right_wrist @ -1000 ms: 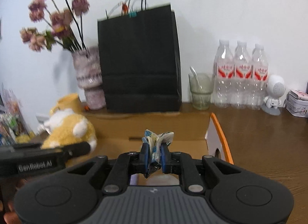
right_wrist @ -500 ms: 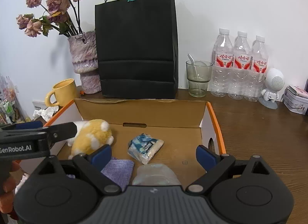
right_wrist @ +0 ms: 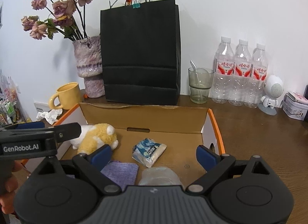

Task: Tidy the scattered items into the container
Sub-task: 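Lower the hamster and snack packet into the box and release both, then grasp the red rose with the left tool while the right tool grasps the white container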

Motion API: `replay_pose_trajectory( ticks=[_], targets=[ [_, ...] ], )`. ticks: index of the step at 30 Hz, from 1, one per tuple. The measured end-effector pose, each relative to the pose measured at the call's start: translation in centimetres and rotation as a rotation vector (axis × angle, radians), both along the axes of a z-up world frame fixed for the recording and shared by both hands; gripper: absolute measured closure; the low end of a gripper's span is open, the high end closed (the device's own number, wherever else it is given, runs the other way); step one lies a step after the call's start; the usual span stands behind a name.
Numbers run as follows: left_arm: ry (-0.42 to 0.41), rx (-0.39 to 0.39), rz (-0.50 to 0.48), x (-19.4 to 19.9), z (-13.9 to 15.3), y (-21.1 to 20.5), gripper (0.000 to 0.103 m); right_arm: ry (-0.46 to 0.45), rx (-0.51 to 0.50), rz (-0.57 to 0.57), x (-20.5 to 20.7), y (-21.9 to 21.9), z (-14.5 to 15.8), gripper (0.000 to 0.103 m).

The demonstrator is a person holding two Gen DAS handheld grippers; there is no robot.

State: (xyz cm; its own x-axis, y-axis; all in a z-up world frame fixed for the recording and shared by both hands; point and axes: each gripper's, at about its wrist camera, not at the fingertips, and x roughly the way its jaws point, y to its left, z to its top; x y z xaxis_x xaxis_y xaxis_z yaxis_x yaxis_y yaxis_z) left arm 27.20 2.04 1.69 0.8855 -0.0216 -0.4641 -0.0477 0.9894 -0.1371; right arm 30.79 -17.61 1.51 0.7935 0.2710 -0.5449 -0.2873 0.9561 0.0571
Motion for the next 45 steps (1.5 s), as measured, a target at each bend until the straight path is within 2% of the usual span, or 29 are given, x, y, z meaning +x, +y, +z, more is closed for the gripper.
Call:
replay_pose_trajectory(
  ticks=[5,16,25,36,45],
  targets=[
    [-0.025,-0.024,-0.015,-1.9,1.1,0.1,0.0,-0.016,0.003,-0.004,-1.7,0.0,0.7,0.007],
    [-0.04,-0.02,-0.031,-7.4,2.4,1.2,0.0,-0.053,-0.002,0.0,-8.2,-1.1,1.9,0.005],
    [-0.025,-0.005,0.007,-11.9,1.7,2.4,0.0,-0.05,0.007,-0.012,-13.3,-2.5,1.4,0.005],
    [0.03,0.016,0.037,-16.3,-0.9,4.9,0.0,-0.001,0.025,-0.065,-17.5,-5.4,-2.0,0.005],
    [0.095,0.004,0.037,-16.1,-3.3,5.6,0.0,0.056,0.019,-0.092,-17.1,-6.1,-4.6,0.005]
  ],
)
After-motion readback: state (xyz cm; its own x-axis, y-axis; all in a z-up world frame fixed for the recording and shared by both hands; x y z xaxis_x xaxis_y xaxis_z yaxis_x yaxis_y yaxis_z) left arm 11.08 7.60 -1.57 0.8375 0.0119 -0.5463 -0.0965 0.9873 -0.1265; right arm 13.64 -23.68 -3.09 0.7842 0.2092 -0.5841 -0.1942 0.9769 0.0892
